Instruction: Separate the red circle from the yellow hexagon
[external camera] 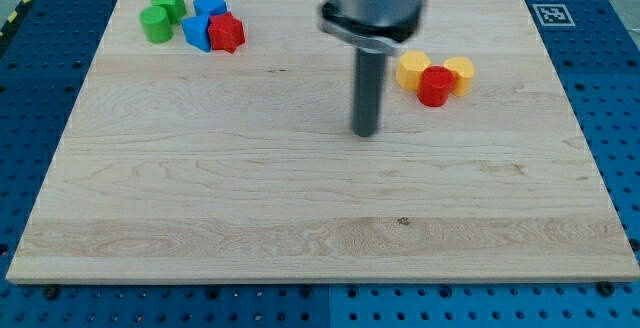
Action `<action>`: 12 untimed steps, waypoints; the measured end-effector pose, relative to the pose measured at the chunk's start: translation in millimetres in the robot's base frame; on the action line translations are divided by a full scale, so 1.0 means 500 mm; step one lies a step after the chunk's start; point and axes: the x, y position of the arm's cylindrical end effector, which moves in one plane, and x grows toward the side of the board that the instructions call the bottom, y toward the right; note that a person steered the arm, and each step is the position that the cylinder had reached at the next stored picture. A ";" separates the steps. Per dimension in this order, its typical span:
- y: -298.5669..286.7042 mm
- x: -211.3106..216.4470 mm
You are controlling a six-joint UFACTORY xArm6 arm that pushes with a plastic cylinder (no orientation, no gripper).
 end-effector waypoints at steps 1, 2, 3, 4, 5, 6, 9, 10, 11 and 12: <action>0.074 0.002; 0.087 0.002; 0.088 0.002; 0.109 0.002; 0.177 0.002; 0.228 -0.006; 0.159 -0.129; 0.117 -0.129; 0.082 -0.129; 0.071 -0.124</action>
